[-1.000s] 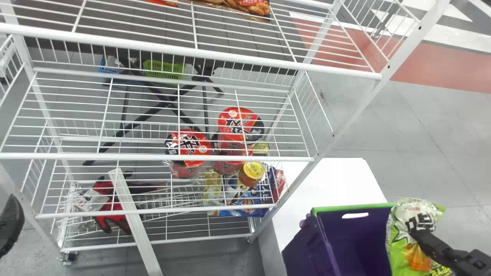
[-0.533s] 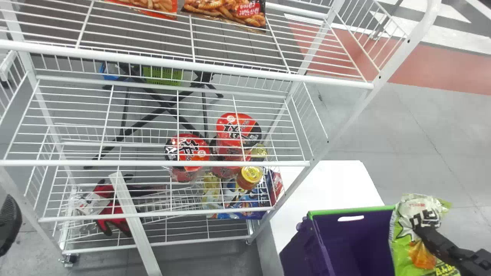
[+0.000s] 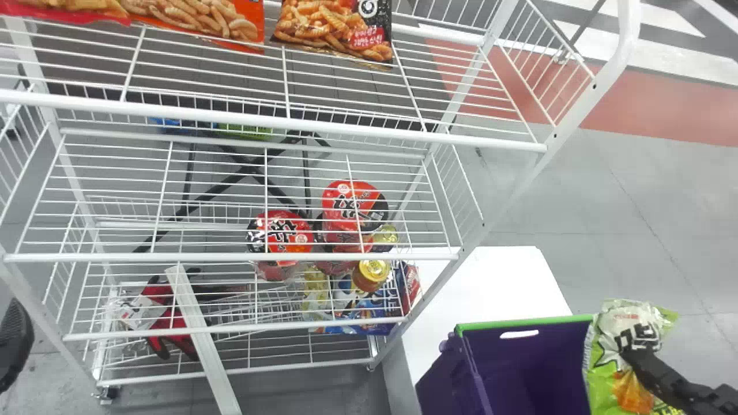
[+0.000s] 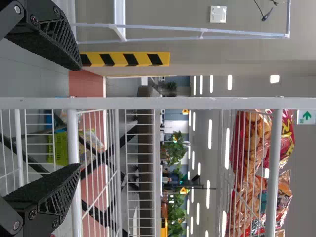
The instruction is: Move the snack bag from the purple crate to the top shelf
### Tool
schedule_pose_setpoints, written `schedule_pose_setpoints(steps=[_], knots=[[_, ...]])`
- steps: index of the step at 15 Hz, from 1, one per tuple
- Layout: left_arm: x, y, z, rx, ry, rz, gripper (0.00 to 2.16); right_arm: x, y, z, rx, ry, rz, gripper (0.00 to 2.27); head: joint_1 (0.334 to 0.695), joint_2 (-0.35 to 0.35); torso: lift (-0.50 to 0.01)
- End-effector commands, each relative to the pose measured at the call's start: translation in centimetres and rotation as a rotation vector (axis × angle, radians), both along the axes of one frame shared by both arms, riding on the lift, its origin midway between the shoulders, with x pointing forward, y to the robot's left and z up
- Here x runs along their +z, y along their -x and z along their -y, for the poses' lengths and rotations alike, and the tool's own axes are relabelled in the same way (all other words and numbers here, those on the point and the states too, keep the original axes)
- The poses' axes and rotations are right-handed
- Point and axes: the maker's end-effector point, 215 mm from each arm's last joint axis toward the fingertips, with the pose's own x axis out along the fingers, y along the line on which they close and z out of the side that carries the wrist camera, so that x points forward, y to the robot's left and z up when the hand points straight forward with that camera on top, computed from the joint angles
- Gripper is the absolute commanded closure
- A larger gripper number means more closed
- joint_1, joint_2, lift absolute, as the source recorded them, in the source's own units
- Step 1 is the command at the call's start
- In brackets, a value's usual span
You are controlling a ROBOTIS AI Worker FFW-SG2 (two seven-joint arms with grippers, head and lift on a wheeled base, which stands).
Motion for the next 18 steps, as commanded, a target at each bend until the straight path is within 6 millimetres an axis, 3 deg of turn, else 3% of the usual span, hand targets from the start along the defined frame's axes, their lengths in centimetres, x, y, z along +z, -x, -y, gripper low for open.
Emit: schedule_pose_setpoints(steps=[1, 11, 18], knots=[[0.0, 0.0, -0.1, 0.003, 0.000, -0.001, 0.13, -0.3, 0.1, -0.5, 0.006, -0.017, -0.006, 1.66, 0.695, -0.350, -0.247], [0.1, -0.1, -0.3, -0.001, -0.006, -0.001, 0.13, -0.3, 0.1, -0.8, 0.008, -0.026, 0.002, 1.66, 0.695, -0.350, -0.207], [0.4, -0.4, -0.3, -0.007, -0.011, 0.003, 0.13, 0.7, -0.1, -0.9, 0.015, 0.007, 0.009, 1.66, 0.695, -0.350, -0.179]])
